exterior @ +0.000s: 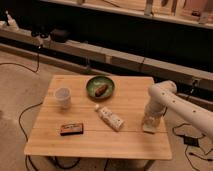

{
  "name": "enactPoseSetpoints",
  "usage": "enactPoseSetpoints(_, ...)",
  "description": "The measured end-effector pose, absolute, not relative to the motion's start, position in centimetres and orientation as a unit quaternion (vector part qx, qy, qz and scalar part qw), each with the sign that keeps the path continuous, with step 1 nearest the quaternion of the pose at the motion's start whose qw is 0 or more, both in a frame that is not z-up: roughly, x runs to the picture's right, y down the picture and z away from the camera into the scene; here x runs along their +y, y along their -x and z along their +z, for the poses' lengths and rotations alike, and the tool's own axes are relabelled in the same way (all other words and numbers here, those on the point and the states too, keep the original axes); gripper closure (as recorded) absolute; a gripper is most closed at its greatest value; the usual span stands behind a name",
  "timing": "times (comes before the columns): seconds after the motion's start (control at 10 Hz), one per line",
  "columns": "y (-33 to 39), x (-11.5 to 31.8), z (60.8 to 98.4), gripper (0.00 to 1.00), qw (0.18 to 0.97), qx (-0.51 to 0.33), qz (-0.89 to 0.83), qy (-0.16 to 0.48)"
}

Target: Wipe the white sponge on the table

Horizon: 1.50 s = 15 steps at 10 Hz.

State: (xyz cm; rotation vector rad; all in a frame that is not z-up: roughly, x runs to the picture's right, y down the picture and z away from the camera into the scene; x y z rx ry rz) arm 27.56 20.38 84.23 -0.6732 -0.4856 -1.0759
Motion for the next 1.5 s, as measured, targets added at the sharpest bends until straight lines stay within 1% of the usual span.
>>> enactPoseSetpoints(0.3,-28.1,20.3,84.4,0.7,0.782,-0.223,-0.491,0.314)
enactPoseSetpoints(0.5,-29.8,19.9,84.5,0.7,0.789,-0.211,-0.478,0.323)
enactPoseSetpoints(0.7,-31.9,18.3,84.9,0.7,0.794,-0.19,-0.472,0.332)
enactPoseSetpoints(0.9,-32.1,15.6,85.5,0.7,0.796,-0.177,-0.477,0.326)
enactPoseSetpoints(1.1,-30.6,12.5,85.8,0.7,0.798,-0.174,-0.487,0.31)
enactPoseSetpoints(1.3,-28.0,10.3,85.4,0.7,0.797,-0.183,-0.496,0.291)
enactPoseSetpoints(1.5,-24.6,10.3,84.3,0.7,0.787,-0.203,-0.511,0.28)
